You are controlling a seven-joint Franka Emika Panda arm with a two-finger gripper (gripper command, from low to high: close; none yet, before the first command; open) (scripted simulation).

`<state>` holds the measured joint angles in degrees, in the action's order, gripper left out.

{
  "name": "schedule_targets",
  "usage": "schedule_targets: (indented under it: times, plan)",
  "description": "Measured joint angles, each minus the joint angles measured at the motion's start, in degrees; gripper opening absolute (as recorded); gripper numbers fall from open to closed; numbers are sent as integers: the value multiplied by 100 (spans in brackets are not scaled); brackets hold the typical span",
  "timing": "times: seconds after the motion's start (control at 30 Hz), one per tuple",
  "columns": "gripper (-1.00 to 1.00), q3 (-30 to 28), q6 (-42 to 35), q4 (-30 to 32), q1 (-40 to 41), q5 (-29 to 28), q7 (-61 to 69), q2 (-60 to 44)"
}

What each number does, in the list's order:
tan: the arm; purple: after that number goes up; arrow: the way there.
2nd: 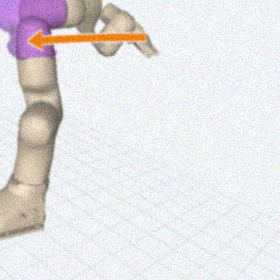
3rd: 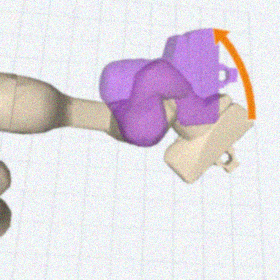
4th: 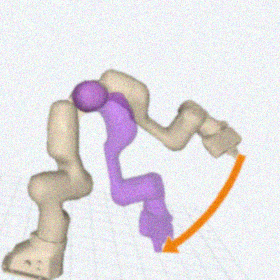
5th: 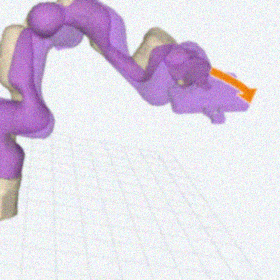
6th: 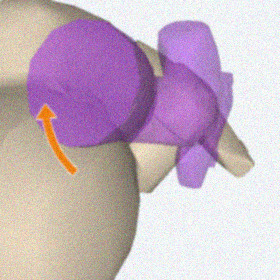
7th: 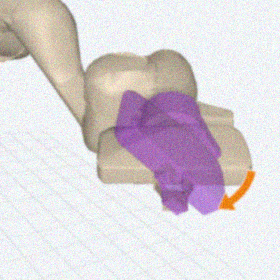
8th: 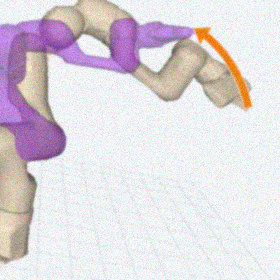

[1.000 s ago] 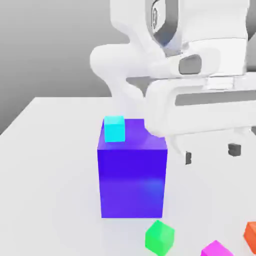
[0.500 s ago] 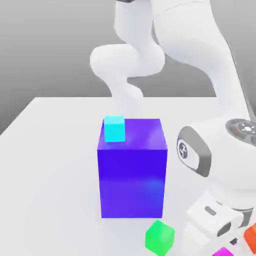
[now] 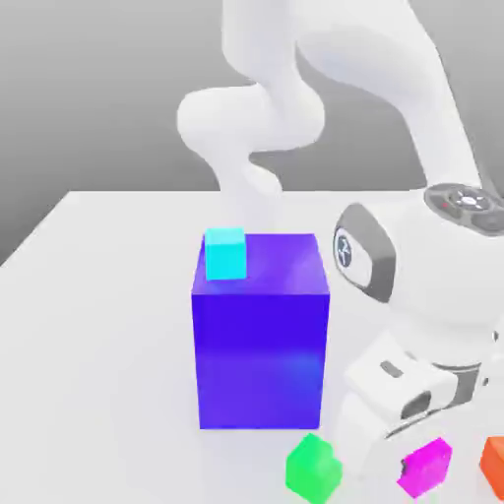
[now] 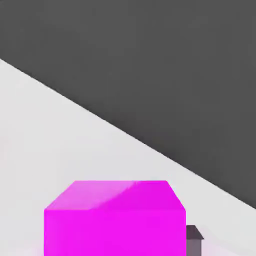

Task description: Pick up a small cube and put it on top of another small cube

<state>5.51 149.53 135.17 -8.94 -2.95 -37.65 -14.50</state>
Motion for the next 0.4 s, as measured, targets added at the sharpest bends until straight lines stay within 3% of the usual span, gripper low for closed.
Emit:
schedule_targets:
  times: [0.13,0.27,0.3,0.4]
  plan:
    - [-100,-237,53,694,216,207,-181,650]
    - [-100,-315,732,758,222,151,-272,37]
    - [100,-326,859,754,216,136,-285,-94]
    - [100,-326,859,754,216,136,-285,-94]
